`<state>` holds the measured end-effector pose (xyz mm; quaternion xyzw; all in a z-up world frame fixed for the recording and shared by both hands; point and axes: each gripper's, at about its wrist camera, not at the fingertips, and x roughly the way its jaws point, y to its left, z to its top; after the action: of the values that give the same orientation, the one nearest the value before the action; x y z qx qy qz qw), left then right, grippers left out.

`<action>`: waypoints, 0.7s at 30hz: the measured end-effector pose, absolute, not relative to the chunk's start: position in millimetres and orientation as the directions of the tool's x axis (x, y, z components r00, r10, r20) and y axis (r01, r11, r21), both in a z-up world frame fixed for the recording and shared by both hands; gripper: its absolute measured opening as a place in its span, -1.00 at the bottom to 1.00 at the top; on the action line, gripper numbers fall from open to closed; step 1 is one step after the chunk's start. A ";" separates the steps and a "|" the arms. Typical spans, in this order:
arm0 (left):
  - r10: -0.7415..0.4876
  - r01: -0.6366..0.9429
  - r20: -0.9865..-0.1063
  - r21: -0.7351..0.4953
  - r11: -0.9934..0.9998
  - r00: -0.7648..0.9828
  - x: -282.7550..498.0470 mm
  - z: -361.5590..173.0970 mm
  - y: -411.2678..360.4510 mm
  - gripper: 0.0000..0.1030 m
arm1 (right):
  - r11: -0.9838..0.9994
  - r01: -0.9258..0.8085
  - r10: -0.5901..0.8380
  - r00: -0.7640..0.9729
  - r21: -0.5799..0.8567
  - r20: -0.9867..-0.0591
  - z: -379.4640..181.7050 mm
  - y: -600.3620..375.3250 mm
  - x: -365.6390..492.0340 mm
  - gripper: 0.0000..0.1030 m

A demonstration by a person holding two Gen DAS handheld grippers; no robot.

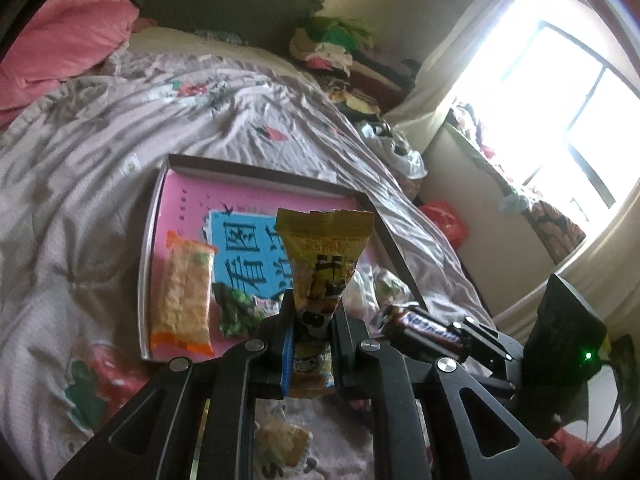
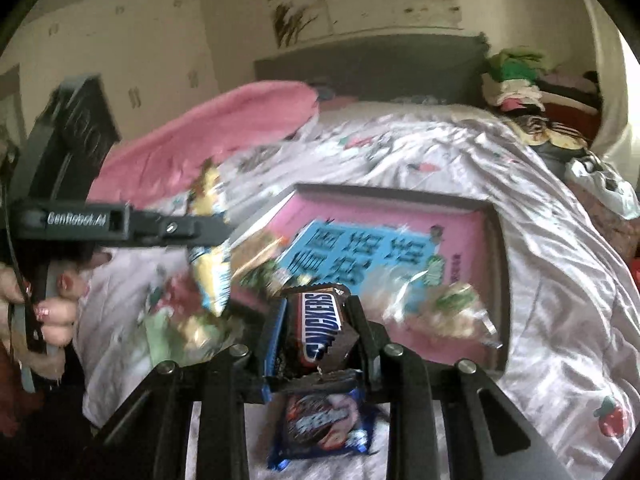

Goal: Organize snacks
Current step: 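Grasp the yellow candy bar with the left gripper while the right gripper grasps the Snickers bar, then lower the yellow candy bar into the tray with the left gripper while the right gripper places the Snickers bar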

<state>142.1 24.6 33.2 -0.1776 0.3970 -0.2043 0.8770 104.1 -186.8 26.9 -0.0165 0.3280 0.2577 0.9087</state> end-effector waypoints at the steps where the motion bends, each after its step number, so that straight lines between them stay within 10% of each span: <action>1: -0.492 0.210 -0.626 -0.471 0.857 0.605 143.9 32.9 24.6 -0.72 | 0.871 -0.469 0.454 0.657 0.145 -0.602 27.9 -189.2 107.0 -0.43; 21: -0.469 0.191 -0.615 -0.464 0.865 0.634 181.0 27.2 4.9 -0.72 | 0.929 -0.332 0.363 0.716 0.166 -0.597 25.6 -217.8 141.9 -0.43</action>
<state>181.0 4.9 27.2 -0.1807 0.3852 -0.1863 0.8856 141.9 -217.8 25.6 0.0231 0.3270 0.1876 0.9259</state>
